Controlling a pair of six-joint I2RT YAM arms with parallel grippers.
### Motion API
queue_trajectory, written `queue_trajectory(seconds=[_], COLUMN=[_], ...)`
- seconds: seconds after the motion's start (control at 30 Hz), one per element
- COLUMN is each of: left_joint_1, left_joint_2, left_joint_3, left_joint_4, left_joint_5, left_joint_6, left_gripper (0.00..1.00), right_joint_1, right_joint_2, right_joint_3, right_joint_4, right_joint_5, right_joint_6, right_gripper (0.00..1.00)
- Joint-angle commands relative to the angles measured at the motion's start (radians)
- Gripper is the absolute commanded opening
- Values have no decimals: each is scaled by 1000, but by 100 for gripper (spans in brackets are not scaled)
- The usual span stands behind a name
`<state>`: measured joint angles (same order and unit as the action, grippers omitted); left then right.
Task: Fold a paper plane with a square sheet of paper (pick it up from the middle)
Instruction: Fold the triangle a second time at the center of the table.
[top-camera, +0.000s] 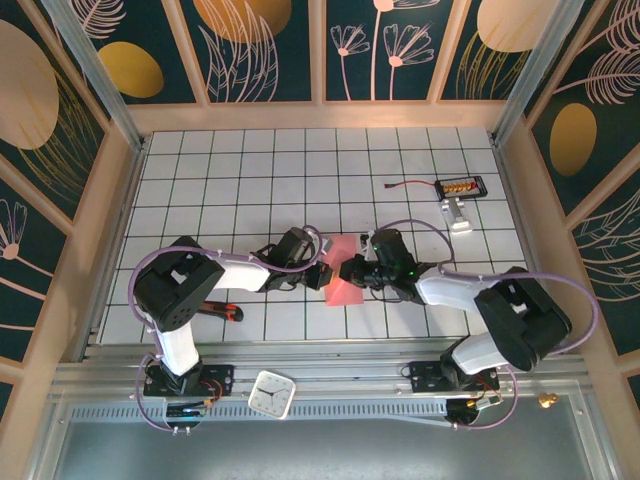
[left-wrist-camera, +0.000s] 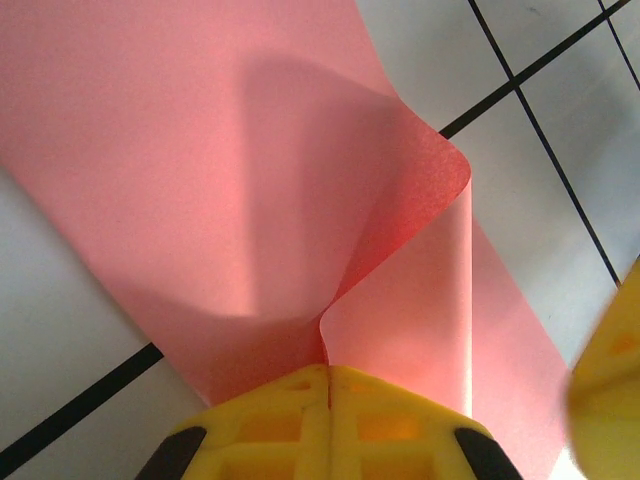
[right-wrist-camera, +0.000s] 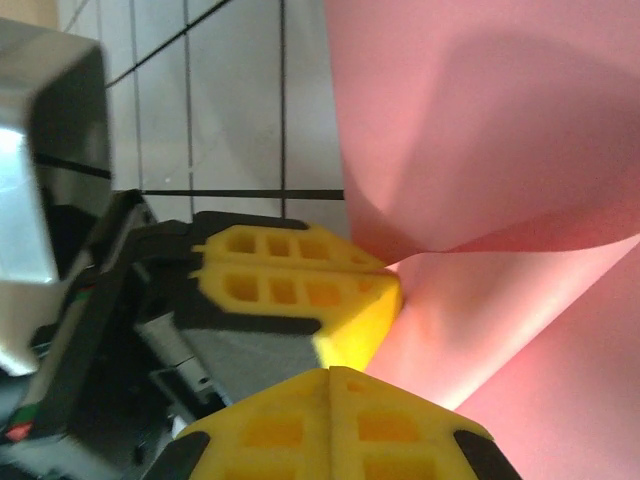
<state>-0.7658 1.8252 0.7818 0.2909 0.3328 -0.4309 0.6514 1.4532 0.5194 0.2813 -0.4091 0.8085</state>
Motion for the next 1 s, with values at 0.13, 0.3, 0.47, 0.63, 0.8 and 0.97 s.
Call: queue_trajectory(seconds=[0.13, 0.3, 0.47, 0.63, 0.8, 0.97], left_joint_1=[1, 1, 0, 1, 0, 1], left_joint_2=[74, 72, 76, 79, 78, 74], left_joint_3=[-32, -32, -33, -35, -33, -32], left_joint_4=[-168, -168, -171, -177, -180, -181], left_joint_5=[-71, -74, -79, -88, -93, -94], left_joint_6=[21, 22, 26, 32, 35, 37], left_gripper=[0, 0, 0, 0, 0, 0], right_joint_1=[-14, -22, -32, -47, -67, -92], right_joint_2=[120, 141, 153, 140, 98, 7], right_joint_3=[50, 19, -15, -38, -26, -5], right_joint_4=[7, -28, -62, -92, -132, -146], right_joint_5=[9, 22, 33, 39, 37, 12], right_joint_6=[-46, -57, -68, -72, -89, -116], right_gripper=[0, 0, 0, 0, 0, 0])
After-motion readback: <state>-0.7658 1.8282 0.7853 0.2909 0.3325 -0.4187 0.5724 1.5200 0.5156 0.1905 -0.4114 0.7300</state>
